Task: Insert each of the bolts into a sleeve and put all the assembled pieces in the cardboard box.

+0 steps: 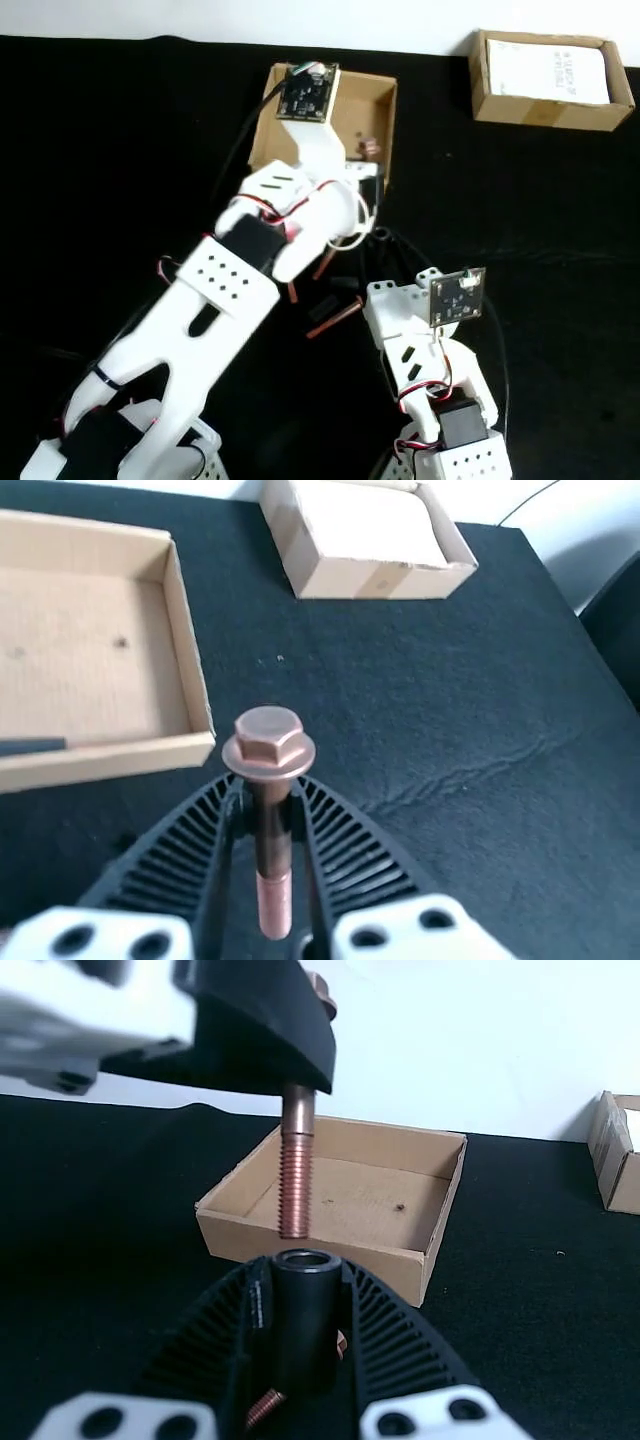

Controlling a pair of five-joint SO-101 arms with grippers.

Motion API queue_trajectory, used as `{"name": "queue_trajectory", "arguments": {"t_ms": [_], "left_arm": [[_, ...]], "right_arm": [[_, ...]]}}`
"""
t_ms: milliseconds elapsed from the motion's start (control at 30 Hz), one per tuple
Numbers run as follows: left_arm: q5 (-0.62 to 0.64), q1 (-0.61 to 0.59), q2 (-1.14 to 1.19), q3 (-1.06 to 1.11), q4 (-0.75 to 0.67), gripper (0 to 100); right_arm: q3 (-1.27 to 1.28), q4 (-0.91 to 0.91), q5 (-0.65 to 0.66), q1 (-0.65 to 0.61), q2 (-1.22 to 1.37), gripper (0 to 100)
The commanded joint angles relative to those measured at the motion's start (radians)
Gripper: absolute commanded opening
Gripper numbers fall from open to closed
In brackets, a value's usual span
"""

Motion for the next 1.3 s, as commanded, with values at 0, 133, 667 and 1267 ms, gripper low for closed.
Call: {"name": "queue_trajectory", "arguments": {"t_ms": [0, 133, 667, 1267], "left_arm": [[0.012, 0.024, -0.047, -0.013, -0.026, 1], [0.012, 0.024, -0.048, -0.013, -0.025, 1], [0.012, 0.097, -0.131, -0.002, 0.029, 1], [0.008, 0.053, -0.13, 0.07, -0.026, 1]], "right_arm": [[0.035, -0.024, 0.009, -0.002, -0.015, 0.7], [0.036, -0.024, 0.009, -0.002, -0.015, 0.7], [0.03, -0.024, 0.009, -0.005, -0.015, 0.7], [0.013, -0.018, 0.046, -0.002, -0.015, 0.7]]}}
